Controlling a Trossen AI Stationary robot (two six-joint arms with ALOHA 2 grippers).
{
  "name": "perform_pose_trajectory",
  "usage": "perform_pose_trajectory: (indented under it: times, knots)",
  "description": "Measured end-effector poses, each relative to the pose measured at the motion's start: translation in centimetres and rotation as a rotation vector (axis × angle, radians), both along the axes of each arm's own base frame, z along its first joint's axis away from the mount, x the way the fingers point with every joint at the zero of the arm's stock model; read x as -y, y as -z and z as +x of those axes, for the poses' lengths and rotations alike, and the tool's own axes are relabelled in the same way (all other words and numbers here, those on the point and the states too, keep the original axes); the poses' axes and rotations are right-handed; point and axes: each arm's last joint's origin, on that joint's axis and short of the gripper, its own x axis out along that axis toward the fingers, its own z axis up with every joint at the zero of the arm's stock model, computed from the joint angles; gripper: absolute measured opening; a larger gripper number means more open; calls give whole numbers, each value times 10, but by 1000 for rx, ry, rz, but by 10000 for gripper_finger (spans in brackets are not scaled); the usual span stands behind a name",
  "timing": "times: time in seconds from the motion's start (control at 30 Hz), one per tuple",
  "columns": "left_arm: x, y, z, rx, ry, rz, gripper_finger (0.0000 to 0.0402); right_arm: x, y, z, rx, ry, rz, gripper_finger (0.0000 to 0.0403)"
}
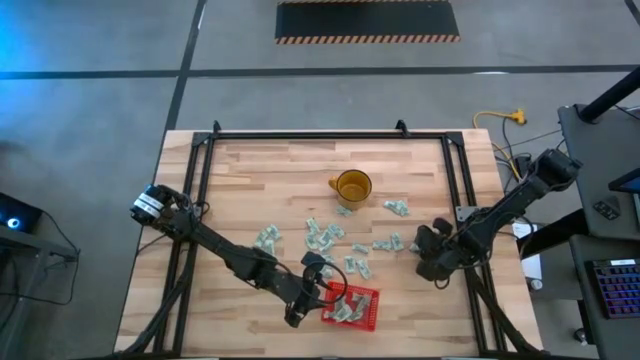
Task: Pick and place Stevia / Truvia into bins
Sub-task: Put the stevia packet into the bin
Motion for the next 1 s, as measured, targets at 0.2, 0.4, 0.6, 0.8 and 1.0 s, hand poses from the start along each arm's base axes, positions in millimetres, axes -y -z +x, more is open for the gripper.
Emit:
perform_pose_trajectory:
  times: [0.2,0.4,0.6,0.8,1.0]
  knots:
    - [-2,6,-3,-68,-23,-1,190,-9,-11,11,53,-133,-8,18]
    - [-8,11,-18,-266,-140,-58,190,-18,-24,23,140,-249,-11,9]
    - [-9,15,-30,-394,-247,-121,190,-30,-39,36,275,-370,7,9]
    - [-8,16,-32,-408,-259,-120,190,-47,-58,48,417,-502,9,9]
    - [-11,16,-30,-329,-299,-57,190,-65,-69,68,637,-682,-63,9]
